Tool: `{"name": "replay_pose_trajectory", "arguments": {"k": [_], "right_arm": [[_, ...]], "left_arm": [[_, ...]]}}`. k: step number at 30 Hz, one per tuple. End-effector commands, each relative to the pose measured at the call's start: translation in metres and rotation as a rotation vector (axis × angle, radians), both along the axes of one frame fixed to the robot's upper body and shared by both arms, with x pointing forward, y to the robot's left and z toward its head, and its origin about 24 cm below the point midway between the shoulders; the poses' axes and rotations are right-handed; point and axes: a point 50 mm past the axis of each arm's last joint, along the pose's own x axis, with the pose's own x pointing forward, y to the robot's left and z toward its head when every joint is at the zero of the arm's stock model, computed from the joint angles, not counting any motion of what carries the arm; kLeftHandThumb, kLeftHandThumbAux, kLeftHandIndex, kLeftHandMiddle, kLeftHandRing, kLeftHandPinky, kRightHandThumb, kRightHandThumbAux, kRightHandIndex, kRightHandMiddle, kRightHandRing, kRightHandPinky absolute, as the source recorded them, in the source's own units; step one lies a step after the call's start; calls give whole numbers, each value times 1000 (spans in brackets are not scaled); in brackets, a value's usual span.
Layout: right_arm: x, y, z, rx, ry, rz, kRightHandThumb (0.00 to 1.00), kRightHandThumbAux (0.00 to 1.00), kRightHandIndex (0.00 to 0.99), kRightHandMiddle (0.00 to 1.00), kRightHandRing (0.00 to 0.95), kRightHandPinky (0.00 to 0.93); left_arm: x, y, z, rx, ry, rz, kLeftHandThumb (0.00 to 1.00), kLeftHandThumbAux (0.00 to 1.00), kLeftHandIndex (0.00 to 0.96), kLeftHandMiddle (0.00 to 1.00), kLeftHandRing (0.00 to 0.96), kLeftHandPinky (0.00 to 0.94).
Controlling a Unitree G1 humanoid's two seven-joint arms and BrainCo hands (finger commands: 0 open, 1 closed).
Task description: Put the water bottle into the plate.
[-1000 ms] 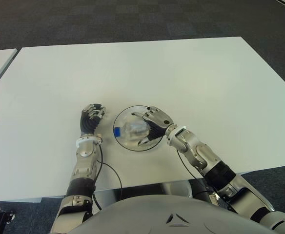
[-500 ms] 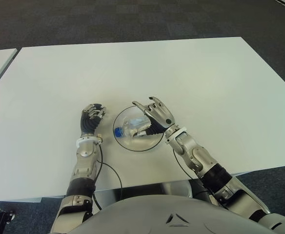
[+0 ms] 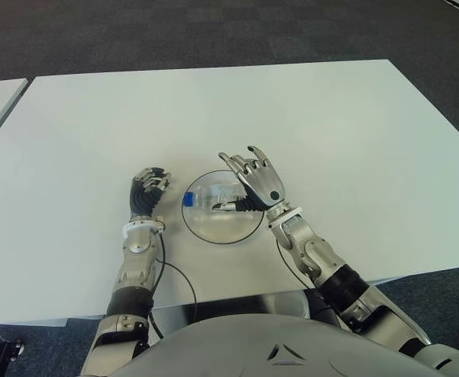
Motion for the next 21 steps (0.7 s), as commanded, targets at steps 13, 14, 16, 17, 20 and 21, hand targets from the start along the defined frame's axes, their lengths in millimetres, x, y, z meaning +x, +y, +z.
{"name": "replay_pose_trajectory", "arguments": {"k": [13, 14, 16, 17, 20, 21], "right_arm": [[-2, -4, -6, 12, -4, -17, 94, 226, 0, 0, 0, 0], [-2, -4, -6, 18, -5, -20, 90, 229, 0, 0, 0, 0], [-3, -5, -6, 22, -6, -22, 86, 232, 0, 0, 0, 0], [-2, -6, -6, 59, -20, -31, 85, 233, 0, 0, 0, 0], [-1, -12, -5, 205, -63, -54, 42, 286, 0, 0, 0, 0], [1, -15, -6, 269, -55, -60, 35, 298, 0, 0, 0, 0]], "left_arm": [[-19, -1, -24, -2, 138, -16, 832, 681, 410, 475, 553, 522], [-20, -1, -24, 0, 137, -17, 832, 681, 411, 475, 555, 526], [-20, -1, -24, 1, 136, -18, 832, 681, 411, 475, 556, 529], [-19, -1, -24, 4, 136, -20, 832, 681, 411, 475, 557, 530], [-20, -1, -24, 12, 140, -25, 833, 680, 412, 475, 562, 528], [-20, -1, -24, 12, 142, -26, 833, 680, 412, 475, 563, 528]]}}
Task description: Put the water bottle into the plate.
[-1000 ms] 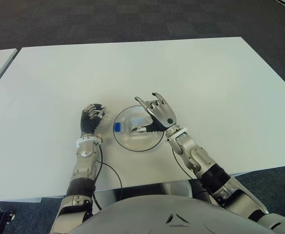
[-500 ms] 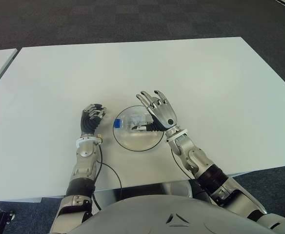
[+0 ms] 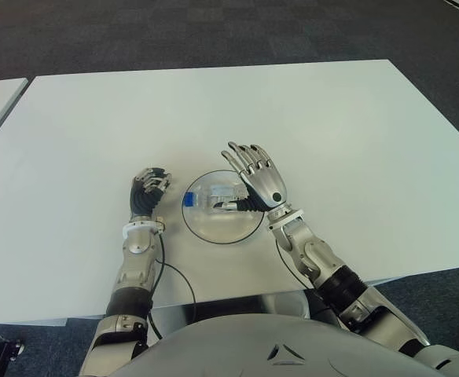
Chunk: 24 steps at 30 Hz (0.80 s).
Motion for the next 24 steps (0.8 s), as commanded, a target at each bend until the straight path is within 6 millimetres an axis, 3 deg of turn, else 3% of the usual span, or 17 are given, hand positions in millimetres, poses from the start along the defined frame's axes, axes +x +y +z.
{"name": "replay_pose_trajectory", "arguments": {"k": [1, 8, 12, 18, 24], "right_arm": [[3, -11, -5, 210, -2, -34, 22, 333, 0, 0, 0, 0], [11, -30, -2, 599, 104, -49, 14, 517, 0, 0, 0, 0], [13, -41, -2, 714, 133, -94, 45, 593, 0, 0, 0, 0], [11, -65, -13, 869, 167, -221, 154, 701, 0, 0, 0, 75], [14, -73, -20, 1052, 260, -289, 304, 832, 20, 18, 21, 139]], "left_arm": [[-19, 0, -24, -3, 146, -8, 833, 680, 413, 474, 562, 525], [-21, 1, -23, 3, 147, -6, 834, 679, 421, 470, 553, 516], [-22, 1, -23, 6, 148, -9, 833, 680, 420, 470, 552, 516], [-22, 1, -22, -6, 148, -3, 832, 681, 411, 474, 553, 522], [-22, 1, -22, -26, 139, 19, 831, 681, 404, 479, 552, 521]]}}
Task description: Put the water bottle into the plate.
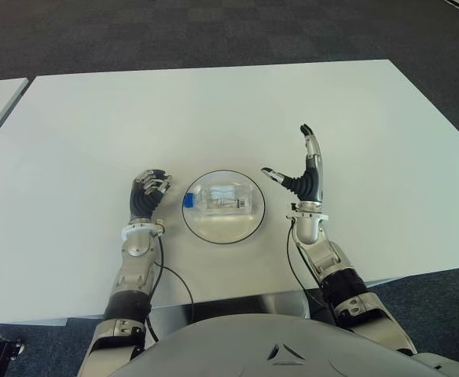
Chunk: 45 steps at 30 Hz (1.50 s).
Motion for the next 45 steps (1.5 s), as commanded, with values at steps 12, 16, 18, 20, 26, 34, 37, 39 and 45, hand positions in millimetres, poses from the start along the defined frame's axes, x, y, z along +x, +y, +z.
{"name": "replay_pose_trajectory", "arguments": {"k": [12, 16, 18, 20, 26, 34, 37, 39, 45], "right_arm": [[9, -29, -16, 422, 192, 40, 354, 934, 241, 218, 206, 292], [8, -31, -17, 448, 216, 30, 320, 985, 309, 314, 294, 360], [7, -32, -17, 459, 224, 26, 506, 863, 361, 348, 330, 391], [7, -33, -17, 466, 232, 26, 623, 788, 395, 389, 375, 428], [5, -35, -20, 471, 270, 40, 694, 740, 418, 435, 430, 465], [4, -39, -40, 522, 439, 150, 691, 737, 419, 457, 459, 466], [4, -40, -43, 544, 463, 179, 687, 737, 419, 464, 468, 473], [4, -40, -45, 566, 476, 199, 686, 737, 420, 472, 475, 480], [4, -37, -51, 616, 499, 226, 688, 736, 428, 555, 533, 552]], "left_arm": [[-16, -1, -21, -32, 133, 29, 832, 681, 404, 480, 552, 513], [-16, -1, -21, -19, 135, 18, 832, 681, 405, 478, 551, 515], [-16, -1, -21, -17, 140, 12, 832, 681, 406, 477, 552, 522], [-17, -1, -21, -18, 146, 10, 832, 681, 407, 477, 554, 525], [-17, -1, -21, -32, 148, 18, 832, 680, 409, 477, 555, 522], [-16, -1, -21, -27, 133, 13, 833, 680, 409, 478, 560, 522], [-16, -1, -21, -25, 141, 7, 833, 681, 409, 477, 564, 524], [-16, 0, -22, -24, 149, 5, 833, 681, 409, 477, 563, 523], [-16, 1, -22, -32, 154, 17, 833, 681, 409, 476, 551, 509]]}}
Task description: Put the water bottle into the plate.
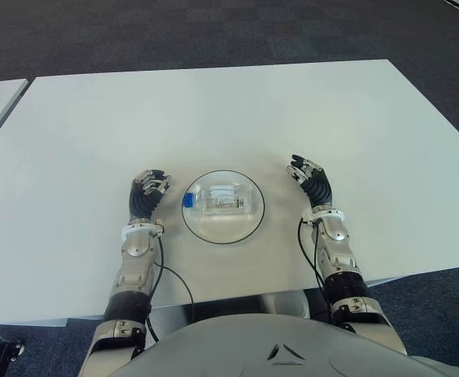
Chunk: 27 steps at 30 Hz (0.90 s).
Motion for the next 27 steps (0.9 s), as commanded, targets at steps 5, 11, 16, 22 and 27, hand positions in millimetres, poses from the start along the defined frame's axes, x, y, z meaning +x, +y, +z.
{"name": "replay_pose_trajectory", "arguments": {"k": [5, 11, 16, 22, 27], "right_arm": [[-4, 4, -16, 78, 97, 4, 693, 734, 433, 615, 590, 605], [-5, 7, -19, 89, 123, -4, 697, 732, 436, 664, 639, 642], [-6, 8, -27, 107, 163, -21, 701, 728, 437, 678, 654, 646], [-7, 8, -31, 103, 174, -26, 705, 726, 437, 678, 656, 641], [-7, 9, -33, 102, 179, -32, 706, 726, 437, 674, 651, 637]], "left_arm": [[-15, 1, -21, -32, 133, 21, 833, 680, 409, 477, 546, 509], [-15, 1, -21, -38, 131, 29, 833, 681, 408, 478, 546, 513], [-15, 1, -20, -37, 121, 33, 832, 681, 402, 481, 552, 523], [-15, 2, -20, -33, 120, 31, 832, 681, 401, 482, 557, 523], [-15, 2, -19, -31, 119, 32, 832, 681, 402, 481, 557, 518]]}}
